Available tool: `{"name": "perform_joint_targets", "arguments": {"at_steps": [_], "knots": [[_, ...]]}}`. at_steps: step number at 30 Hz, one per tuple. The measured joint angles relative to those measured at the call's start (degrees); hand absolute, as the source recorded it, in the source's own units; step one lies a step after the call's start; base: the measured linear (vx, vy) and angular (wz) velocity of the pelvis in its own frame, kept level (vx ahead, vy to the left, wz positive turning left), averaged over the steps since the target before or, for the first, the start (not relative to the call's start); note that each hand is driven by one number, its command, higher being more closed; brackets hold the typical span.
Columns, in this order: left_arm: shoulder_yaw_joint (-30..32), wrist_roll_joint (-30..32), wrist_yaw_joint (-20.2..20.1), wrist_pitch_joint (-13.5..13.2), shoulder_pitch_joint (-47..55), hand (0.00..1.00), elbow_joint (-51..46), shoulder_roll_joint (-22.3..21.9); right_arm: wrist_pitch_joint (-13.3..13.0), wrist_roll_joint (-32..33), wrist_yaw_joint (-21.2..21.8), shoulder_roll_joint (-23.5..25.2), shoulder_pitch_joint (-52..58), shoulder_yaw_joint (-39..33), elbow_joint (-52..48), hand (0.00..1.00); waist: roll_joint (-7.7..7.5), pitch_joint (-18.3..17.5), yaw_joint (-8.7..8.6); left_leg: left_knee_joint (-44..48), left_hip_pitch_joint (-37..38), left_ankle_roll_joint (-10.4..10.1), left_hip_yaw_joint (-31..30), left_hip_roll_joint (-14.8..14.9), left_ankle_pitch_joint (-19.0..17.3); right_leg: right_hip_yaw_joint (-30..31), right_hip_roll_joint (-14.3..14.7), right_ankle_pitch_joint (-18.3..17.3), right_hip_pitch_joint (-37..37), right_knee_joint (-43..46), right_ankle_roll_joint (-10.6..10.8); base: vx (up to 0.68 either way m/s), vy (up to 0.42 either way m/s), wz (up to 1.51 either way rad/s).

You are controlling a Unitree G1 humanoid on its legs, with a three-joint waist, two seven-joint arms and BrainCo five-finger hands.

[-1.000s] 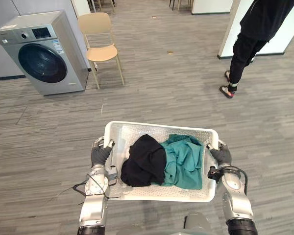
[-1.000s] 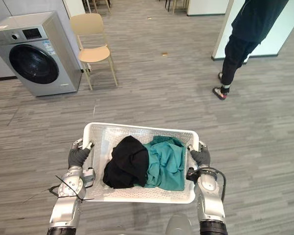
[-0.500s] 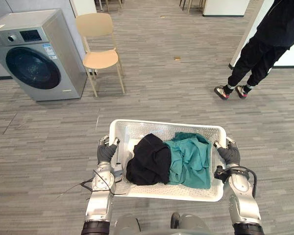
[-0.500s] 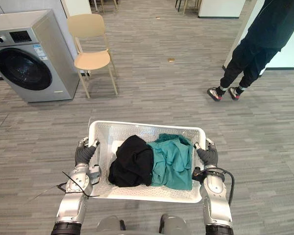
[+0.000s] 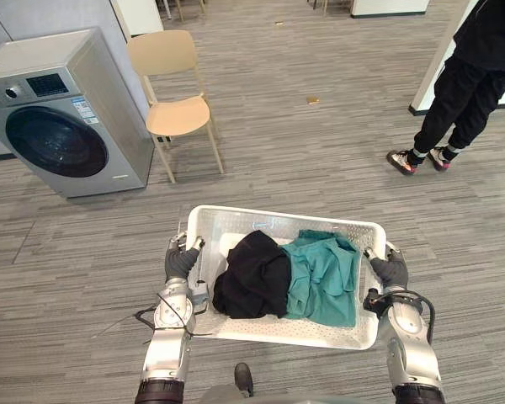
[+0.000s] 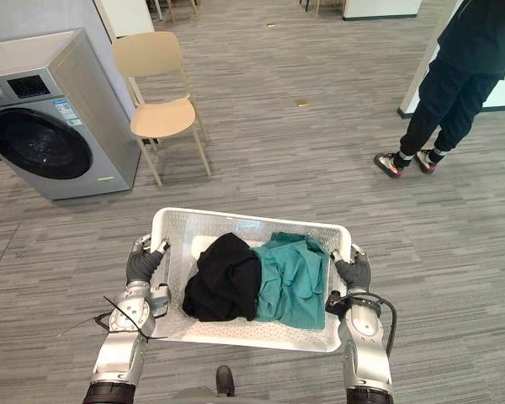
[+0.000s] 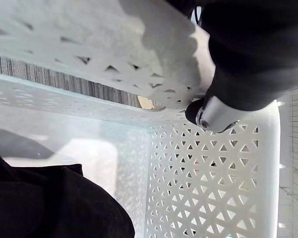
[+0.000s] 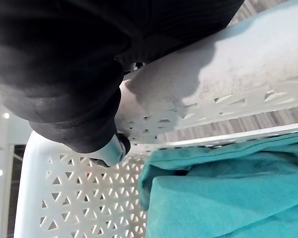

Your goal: Pick up the laundry basket with both hands and put the clothes into the washing machine.

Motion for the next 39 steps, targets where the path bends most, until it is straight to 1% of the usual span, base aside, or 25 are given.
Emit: {"name": "perform_joint_targets", "arguments": {"at_steps": [3, 6, 7, 12, 14, 18, 20, 21, 23, 24, 25, 26, 27, 28, 29, 30, 31, 32, 33, 34, 35, 36, 37, 38, 39], "knots": [[-0.30, 0.01, 0.01, 0.00, 0.05, 1.00, -0.03, 0.00, -0.15, -0.27, -0.12, 0.23, 0.08, -0.32, 0.00, 1.00, -0.02, -0.03, -0.19, -2.66, 1.07, -0.13, -0.05, -0.20, 1.24, -0.12, 0.15, 0.41, 0.01, -0.45, 0.26, 0.03, -0.007, -0.01], [-1.03, 0.01, 0.12, 0.02, 0.25, 1.00, -0.02, -0.05, -0.46, -1.26, -0.48, 0.22, 0.82, -0.56, 0.00, 1.00, 0.04, -0.07, -0.58, -3.12, 1.32, -0.15, -0.06, -0.19, 1.55, -0.38, 0.21, 0.41, 0.05, -0.60, 0.26, -0.01, -0.012, -0.01], [-2.45, 0.99, -0.20, 0.55, 2.72, 1.00, -0.02, 0.98, -1.81, -1.67, -1.45, 1.88, 3.57, -0.38, 4.41, 1.00, 1.62, -3.76, -1.45, -3.72, -2.88, -2.33, -1.33, 3.31, 5.86, -2.66, 4.01, -1.92, -2.45, -3.23, -0.10, 0.00, 0.000, 0.00], [-2.46, 1.03, -0.29, 0.55, 2.72, 1.00, -0.02, 0.98, -2.03, -1.66, -1.45, 2.01, 4.38, -0.31, 4.41, 1.00, 1.57, -3.74, -1.46, -3.71, -2.88, -2.33, -1.18, 3.33, 5.85, -2.61, 4.00, -1.91, -2.46, -3.31, -0.09, 0.00, 0.000, 0.00], [-2.46, 2.09, -0.38, 0.63, 2.73, 1.00, -0.02, 1.02, -2.91, -1.56, -1.45, 2.63, 6.17, 0.13, 4.40, 1.00, 1.41, -3.63, -1.29, -3.69, -2.93, -2.35, -0.50, 3.34, 5.85, -2.79, 3.93, -1.94, -2.40, -3.40, -0.13, 0.00, 0.000, 0.00], [-2.40, 4.59, -1.65, 0.99, 3.50, 1.00, -0.07, 2.03, -3.94, -0.87, -1.43, 3.44, 10.63, 1.46, 4.40, 1.00, 0.63, -3.13, -0.88, -3.33, -3.82, -2.39, -0.26, 3.31, 5.78, -3.50, 3.69, -1.91, -2.62, -4.12, -0.07, 0.00, 0.000, 0.04], [-2.39, 5.56, -1.86, 1.31, 4.41, 1.00, -0.10, 2.07, -3.93, 0.27, -1.36, 3.58, 12.03, 1.88, 4.40, 1.00, 0.25, -2.89, -0.64, -3.16, -4.81, -2.36, -0.28, 3.23, 5.60, -4.56, 3.23, -1.99, -2.75, -4.21, 0.06, 0.03, 0.003, 0.20], [-2.30, 6.27, -2.65, 1.51, 4.47, 1.00, -0.10, 2.10, -3.91, 0.54, -1.33, 3.54, 12.44, 1.74, 4.42, 1.00, -0.04, -2.59, -0.39, -0.07, -7.58, -1.99, -0.26, 3.25, 3.97, -5.76, 2.74, -2.56, -3.64, -3.75, 0.87, 0.05, 0.048, 0.48], [-2.20, 6.51, -3.00, 1.54, 4.40, 1.00, -0.09, 1.72, -3.85, 0.71, -1.32, 3.38, 12.10, 1.10, 4.39, 1.00, 0.22, -1.00, 0.02, 11.19, -14.54, -1.76, 1.99, 4.65, -2.55, -8.60, 1.76, -3.77, -4.48, -1.92, 2.06, 0.03, 0.054, 0.67], [-2.20, 6.51, -3.01, 1.66, 4.52, 1.00, -0.09, 1.47, -3.76, 0.71, -1.35, 3.36, 11.99, 0.98, 4.40, 1.00, 0.30, -0.67, 0.18, 14.00, -15.82, -1.43, 3.21, 5.31, -4.34, -9.40, 1.25, -4.39, -4.36, -1.39, 2.23, 0.02, 0.073, 0.75], [-2.17, 6.49, -3.01, 1.68, 4.88, 1.00, -0.10, 1.27, -3.54, 0.70, -1.36, 3.46, 11.64, 0.85, 4.39, 1.00, -0.16, -0.16, 0.54, 18.58, -17.08, -0.14, 5.29, 5.80, -6.43, -10.94, -0.13, -6.25, -3.82, -0.40, 2.94, 0.06, 0.114, 0.67], [-2.10, 6.45, -3.01, 1.68, 5.16, 1.00, -0.12, 1.00, -3.33, 0.68, -1.34, 3.27, 11.05, 0.48, 4.35, 1.00, -0.56, 0.34, 1.86, 25.44, -17.77, 2.20, 7.35, 6.23, -9.96, -11.41, -1.74, -8.18, -2.89, 1.58, 3.30, 0.10, 0.141, 0.52], [-2.06, 6.38, -3.00, 1.67, 5.70, 1.00, -0.28, 0.80, -3.26, 0.65, -1.34, 3.11, 10.79, 0.34, 4.34, 1.00, -0.51, 0.32, 2.43, 27.74, -17.44, 2.18, 8.16, 6.12, -12.91, -11.73, -2.58, -9.14, -2.11, 2.70, 3.41, 0.29, 0.168, 0.27], [-1.27, 6.04, -2.92, 1.42, 6.36, 1.00, -0.70, 0.15, -3.14, 0.50, -1.21, 2.62, 10.18, 0.00, 4.40, 1.00, -0.20, 0.65, 2.57, 29.29, -16.10, 2.65, 7.78, 4.87, -17.11, -12.33, -5.09, -10.06, -2.69, 11.31, 2.17, 0.30, 0.171, 0.37], [-0.23, 5.72, -2.87, 1.40, 6.71, 1.00, -0.78, -1.01, -2.86, 0.33, -1.15, 2.72, 8.97, 0.13, 4.39, 1.00, -0.51, 1.04, 2.69, 28.72, -14.09, 3.31, 7.29, 2.76, -18.38, -11.92, -9.15, -7.45, -8.28, 26.11, -2.35, 0.40, 0.247, 0.48], [-0.23, 5.70, -2.88, 1.40, 6.93, 1.00, -0.97, -1.09, -2.68, 0.25, -1.23, 2.81, 8.79, 0.06, 4.40, 1.00, -0.74, 1.33, 2.67, 27.66, -12.73, 3.46, 6.93, 1.79, -18.70, -10.98, -10.37, -4.52, -10.72, 32.11, -6.74, 0.37, 0.259, 0.61], [-0.15, 5.30, -2.88, 1.43, 7.82, 1.00, -2.15, -0.66, -2.59, 0.15, -1.12, 2.92, 8.40, 0.27, 4.45, 1.00, -0.19, 1.82, 2.01, 25.02, -9.11, 4.04, 5.57, 0.22, -19.04, -7.32, -11.16, 2.60, -14.22, 40.87, -10.19, 0.49, 0.269, 0.66], [-0.16, 4.61, -2.85, 1.36, 8.81, 1.00, -3.80, 0.11, -2.65, 0.14, -0.37, 2.95, 8.20, 0.58, 4.52, 1.00, 0.04, 2.31, 1.27, 23.37, -6.33, 5.11, 3.09, -0.14, -19.55, -5.36, -9.16, 0.81, -17.25, 49.12, -6.78, 0.43, 0.187, 0.68], [-0.22, 4.40, -2.85, 1.36, 8.93, 1.00, -4.16, 0.41, -2.67, 0.14, 0.00, 2.97, 8.27, 0.57, 4.53, 1.00, 0.21, 2.43, 1.25, 22.35, -4.96, 5.49, 2.03, -0.15, -19.55, -5.61, -7.64, -0.62, -18.62, 51.61, -6.24, 0.45, 0.127, 0.72], [-0.34, 4.33, -2.84, 1.34, 8.92, 1.00, -4.49, 0.74, -2.71, 0.18, 0.35, 3.00, 8.28, 0.56, 4.49, 1.00, 0.59, 2.66, 1.04, 19.76, -2.22, 5.61, -0.11, -0.19, -19.53, -6.68, -4.10, -3.62, -20.74, 52.40, -6.30, 0.38, 0.077, 0.60], [-0.46, 4.20, -2.83, 1.24, 8.90, 1.00, -4.55, 0.91, -2.74, 0.25, 0.51, 3.01, 8.30, 0.48, 4.26, 1.00, 0.79, 2.80, 0.60, 18.58, -1.03, 5.51, -1.13, -0.30, -19.46, -7.19, -2.42, -4.96, -21.73, 51.16, -6.01, 0.47, 0.062, 0.86], [-0.66, 3.68, -2.88, 1.15, 8.85, 1.00, -4.54, 0.95, -2.96, 0.49, 0.86, 3.02, 8.26, 0.03, 3.82, 1.00, 0.56, 2.79, -0.28, 16.70, 1.25, 5.11, -2.92, -0.87, -19.21, -8.71, -0.08, -7.09, -23.81, 46.83, -5.73, 0.50, 0.019, 0.86], [-1.13, 3.02, -2.89, 1.13, 8.78, 1.00, -4.52, 0.87, -2.95, 0.51, 0.95, 3.01, 8.25, -0.70, 2.86, 1.00, 0.40, 3.13, -0.74, 14.86, 3.77, 5.16, -3.96, -1.37, -19.37, -9.22, 1.85, -8.15, -26.23, 39.62, -5.83, 0.52, 0.003, 0.77], [-1.26, 2.74, -2.90, 1.11, 8.69, 1.00, -4.49, 0.86, -2.95, 0.52, 0.93, 3.02, 8.22, -1.06, 2.44, 1.00, 0.66, 3.30, -0.86, 13.94, 4.94, 4.92, -4.47, -1.40, -19.48, -9.33, 3.04, -7.96, -27.28, 34.61, -5.90, 0.66, -0.029, 0.64], [-1.31, 2.40, -3.00, 1.09, 8.29, 1.00, -4.46, 0.75, -2.95, 0.54, 0.94, 3.01, 8.20, -1.51, 1.50, 1.00, 1.05, 3.53, -1.56, 12.23, 6.93, 3.99, -5.56, -1.29, -19.91, -9.23, 5.05, -6.00, -28.74, 22.70, -5.45, 0.55, -0.044, 0.60]]}}
